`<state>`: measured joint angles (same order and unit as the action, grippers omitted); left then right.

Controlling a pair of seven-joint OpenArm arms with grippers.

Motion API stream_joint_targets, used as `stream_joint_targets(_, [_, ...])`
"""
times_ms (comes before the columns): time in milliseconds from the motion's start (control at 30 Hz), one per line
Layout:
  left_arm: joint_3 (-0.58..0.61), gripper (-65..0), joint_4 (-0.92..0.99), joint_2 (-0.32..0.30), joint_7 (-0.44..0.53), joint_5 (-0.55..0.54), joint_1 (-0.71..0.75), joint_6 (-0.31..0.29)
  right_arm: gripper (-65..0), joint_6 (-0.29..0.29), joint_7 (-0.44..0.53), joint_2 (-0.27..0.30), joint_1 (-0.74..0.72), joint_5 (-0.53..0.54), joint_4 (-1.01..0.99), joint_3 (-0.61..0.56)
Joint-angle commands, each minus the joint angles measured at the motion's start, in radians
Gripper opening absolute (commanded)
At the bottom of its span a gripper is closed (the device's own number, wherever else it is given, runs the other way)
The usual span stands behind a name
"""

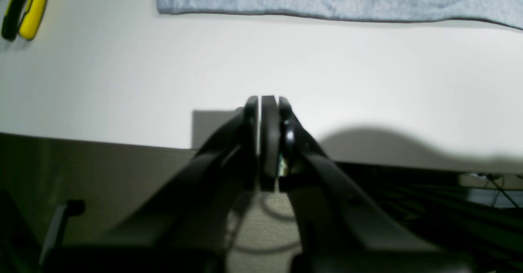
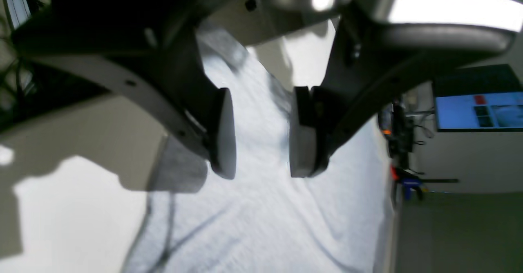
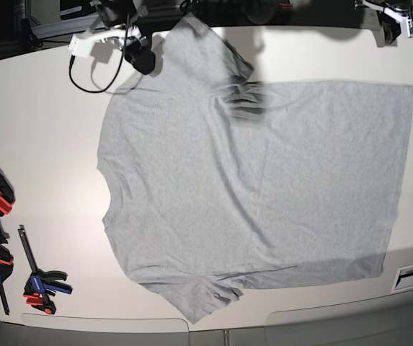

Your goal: Fold the T-shirt properly

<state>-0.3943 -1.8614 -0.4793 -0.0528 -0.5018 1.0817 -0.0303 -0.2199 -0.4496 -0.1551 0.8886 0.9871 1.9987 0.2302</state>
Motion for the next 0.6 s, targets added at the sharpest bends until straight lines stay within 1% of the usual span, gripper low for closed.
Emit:
stream_joint_targets(0, [-0.011,-65.0,-0.013,-0.009,0.019,-0.005,0.010,-0.001,-43.5,-0.020,0.006,-0.002,0.009,0.010,0.000,0.000])
stream_joint_targets(133, [-0.011,-65.0,-0.013,-0.009,0.019,-0.005,0.010,-0.001,-43.5,-0.023,0.004,-0.002,0.006,0.011,-0.066,0.000])
stream_joint_targets(267, [-0.011,-65.0,-0.013,-0.008,0.020,-0.005,0.010,-0.001,-43.5,-0.050,0.004,-0.002,0.000,0.014,-0.116,0.000])
stream_joint_targets(433, [-0.011,-65.0,-0.013,-0.009,0.020,-0.005,0.010,-0.001,-43.5,-0.052,0.002,-0.002,-0.028,0.010,-0.141,-0.002])
stream_joint_targets(567, [-0.011,-65.0,-0.013,-0.008,0.020,-0.005,0.010,-0.001,-43.5,-0.052,0.008,-0.002,-0.033,0.007,-0.206,-0.001])
